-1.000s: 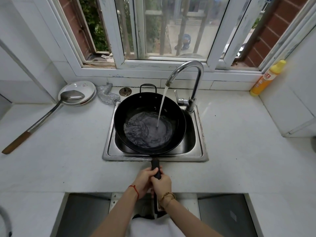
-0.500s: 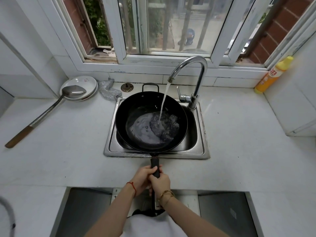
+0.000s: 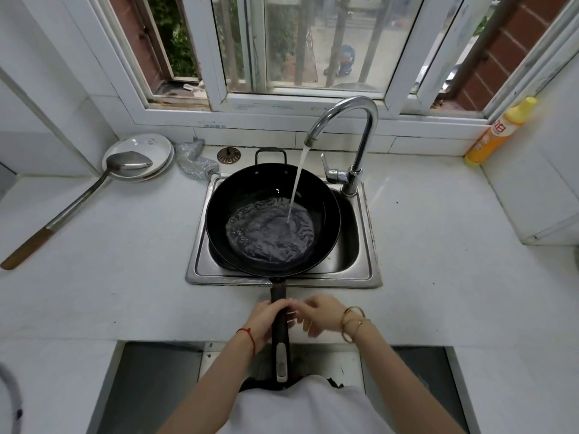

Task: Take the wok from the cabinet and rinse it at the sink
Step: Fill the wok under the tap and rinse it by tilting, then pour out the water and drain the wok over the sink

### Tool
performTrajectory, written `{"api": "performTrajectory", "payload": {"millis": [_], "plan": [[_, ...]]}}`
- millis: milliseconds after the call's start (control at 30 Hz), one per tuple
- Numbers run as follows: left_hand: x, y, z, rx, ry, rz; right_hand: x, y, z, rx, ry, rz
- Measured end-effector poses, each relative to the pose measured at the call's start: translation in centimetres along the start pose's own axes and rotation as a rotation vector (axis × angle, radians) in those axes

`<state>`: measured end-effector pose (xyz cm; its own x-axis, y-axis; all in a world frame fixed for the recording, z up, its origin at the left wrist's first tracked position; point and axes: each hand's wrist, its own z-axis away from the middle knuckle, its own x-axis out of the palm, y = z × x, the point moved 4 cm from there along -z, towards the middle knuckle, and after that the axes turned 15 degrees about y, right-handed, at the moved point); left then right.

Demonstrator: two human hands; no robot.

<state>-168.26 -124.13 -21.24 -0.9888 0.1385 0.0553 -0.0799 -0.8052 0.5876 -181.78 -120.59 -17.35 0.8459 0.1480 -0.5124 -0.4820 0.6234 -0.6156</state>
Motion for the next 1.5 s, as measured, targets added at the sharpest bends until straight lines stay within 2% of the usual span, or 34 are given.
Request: {"api": "performTrajectory", "payload": {"millis": [200,367,533,633,767,1000,1233,1367,1500], "plan": [[0.7,0.0,0.0,-0.106,-0.083,0.094,-8.9,-2.6,-4.2,-0.217,0.655,0.033],[0.7,-0.1,-0.2,-0.180,-0.131,0.132,-13.9,-6.4,-8.5,-0.387,0.832,0.151],[0.7,0.1,-0.5,-0.228,-0.190,0.089,-16.8,-9.7,-14.1,-0.520,0.862,0.514],[0.6,0.2,-0.7,-0.250,-0.213,0.061,-17.7,-10.9,-17.4,-0.538,0.795,0.704],[0.5,0.0,-1.0,-0.279,-0.230,0.041,-17.8,-11.6,-19.7,-0.462,0.681,0.826],[0.3,-0.1,-1.3,-0.294,-0.261,0.030,-18.3,-11.8,-20.8,-0.404,0.597,0.971],[0.1,0.0,-1.1,-0.290,-0.283,0.051,-18.7,-11.4,-20.3,-0.429,0.662,1.274],[0.0,0.2,-0.8,-0.280,-0.265,0.058,-19.1,-10.9,-19.8,-0.408,0.737,1.307],[0.1,0.1,-0.7,-0.259,-0.252,0.065,-19.2,-10.7,-19.7,-0.379,0.719,1.277]]}}
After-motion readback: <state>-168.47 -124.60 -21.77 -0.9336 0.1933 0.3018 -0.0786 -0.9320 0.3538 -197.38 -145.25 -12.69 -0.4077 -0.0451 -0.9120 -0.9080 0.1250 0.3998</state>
